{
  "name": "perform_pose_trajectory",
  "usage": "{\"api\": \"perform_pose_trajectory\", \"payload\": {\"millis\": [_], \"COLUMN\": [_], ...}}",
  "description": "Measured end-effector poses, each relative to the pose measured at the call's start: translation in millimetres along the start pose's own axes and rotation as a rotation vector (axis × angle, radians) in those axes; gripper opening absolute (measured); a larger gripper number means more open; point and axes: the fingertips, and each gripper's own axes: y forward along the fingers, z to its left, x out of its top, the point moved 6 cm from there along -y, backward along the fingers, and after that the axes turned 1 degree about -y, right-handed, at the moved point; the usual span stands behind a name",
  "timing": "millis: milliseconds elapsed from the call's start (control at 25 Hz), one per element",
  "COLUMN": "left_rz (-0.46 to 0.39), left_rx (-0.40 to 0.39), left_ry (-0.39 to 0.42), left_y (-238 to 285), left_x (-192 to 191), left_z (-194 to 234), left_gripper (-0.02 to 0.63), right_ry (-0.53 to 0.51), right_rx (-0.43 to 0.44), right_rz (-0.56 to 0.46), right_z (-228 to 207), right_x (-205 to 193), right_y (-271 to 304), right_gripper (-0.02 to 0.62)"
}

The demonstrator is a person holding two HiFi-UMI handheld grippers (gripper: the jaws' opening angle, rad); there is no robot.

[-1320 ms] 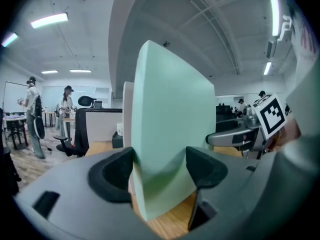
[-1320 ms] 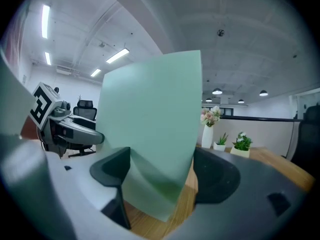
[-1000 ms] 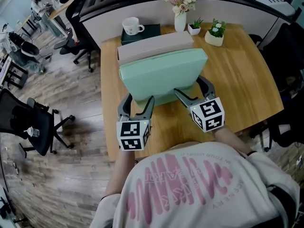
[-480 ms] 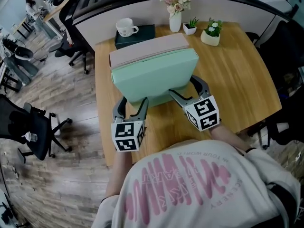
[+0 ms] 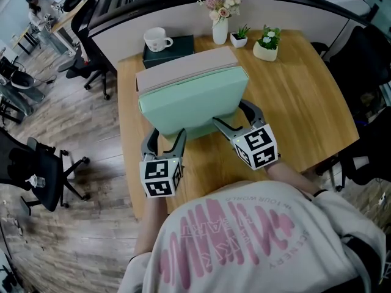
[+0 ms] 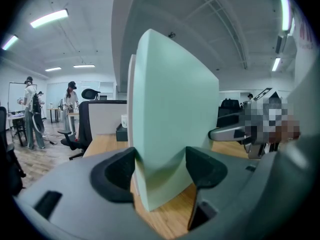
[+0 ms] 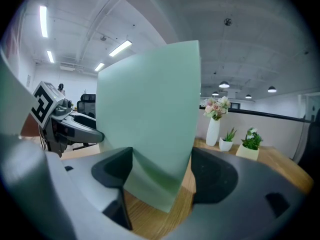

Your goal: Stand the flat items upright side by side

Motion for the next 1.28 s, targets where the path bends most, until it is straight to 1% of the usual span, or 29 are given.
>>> {"api": "perform_pose_trajectory", "payload": {"millis": [760, 1280], "left_rz": [0.006, 0.005], "left_rx": [0.002, -0.021], "left_ry": [0.004, 0.021], "left_y": [4.9, 7.1], "left_x": [2.1, 0.8], "left_z": [2.7, 6.9], "left_gripper": [0.319, 0.322], "right_ry": [0.006, 0.014], "right_rx": [-0.007, -0.019], "right_rz": [0.009, 0.004], "right_z": [-2.3, -2.0], "right_x": [2.6, 1.1], "right_y": [3.5, 6.0], "right_gripper": [0.357, 0.364]}}
